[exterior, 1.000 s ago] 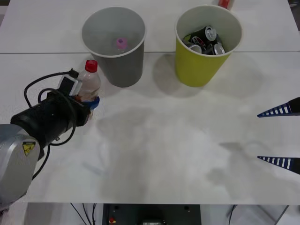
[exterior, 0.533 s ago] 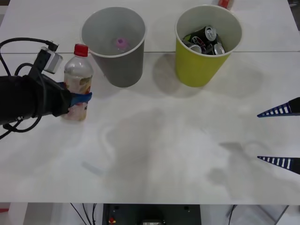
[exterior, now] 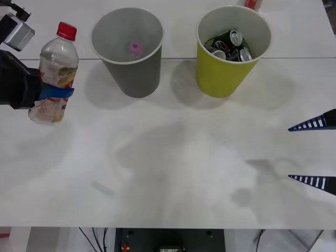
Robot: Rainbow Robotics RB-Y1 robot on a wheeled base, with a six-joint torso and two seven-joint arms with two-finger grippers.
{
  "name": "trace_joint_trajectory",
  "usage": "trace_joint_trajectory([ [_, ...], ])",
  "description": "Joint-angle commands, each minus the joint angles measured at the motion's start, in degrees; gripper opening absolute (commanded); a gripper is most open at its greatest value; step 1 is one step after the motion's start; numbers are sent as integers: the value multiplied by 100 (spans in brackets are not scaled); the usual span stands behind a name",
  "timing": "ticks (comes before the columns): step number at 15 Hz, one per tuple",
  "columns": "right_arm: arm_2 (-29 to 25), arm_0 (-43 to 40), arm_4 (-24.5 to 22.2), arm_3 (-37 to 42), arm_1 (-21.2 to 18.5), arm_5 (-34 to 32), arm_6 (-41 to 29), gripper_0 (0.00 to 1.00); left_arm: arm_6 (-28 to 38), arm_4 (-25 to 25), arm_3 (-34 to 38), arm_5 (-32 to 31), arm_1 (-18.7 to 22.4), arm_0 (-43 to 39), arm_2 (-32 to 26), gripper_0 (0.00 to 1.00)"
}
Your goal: Put the can into the green bin and the plastic bottle into the gray bin
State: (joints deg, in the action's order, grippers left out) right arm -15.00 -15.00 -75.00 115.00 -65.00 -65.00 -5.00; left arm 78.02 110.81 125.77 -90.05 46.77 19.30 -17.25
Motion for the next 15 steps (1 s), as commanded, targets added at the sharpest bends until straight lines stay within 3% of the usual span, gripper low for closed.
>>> trace_joint_trajectory([
  [1, 0, 0, 0, 0, 0, 0, 0, 100, -112, -658, -1081, 5, 324, 830, 116, 0],
  [6, 0, 0, 0, 0, 0, 0, 0, 100, -252, -1185, -2803, 5, 1054, 2807, 1479, 0],
  [12, 0, 0, 0, 0, 0, 0, 0, 100, -349, -1062, -4315, 5, 983, 4864, 3157, 0],
  [15, 0, 0, 0, 0, 0, 0, 0, 100, -577, -745, -5335, 5, 491, 5558, 3439, 0],
])
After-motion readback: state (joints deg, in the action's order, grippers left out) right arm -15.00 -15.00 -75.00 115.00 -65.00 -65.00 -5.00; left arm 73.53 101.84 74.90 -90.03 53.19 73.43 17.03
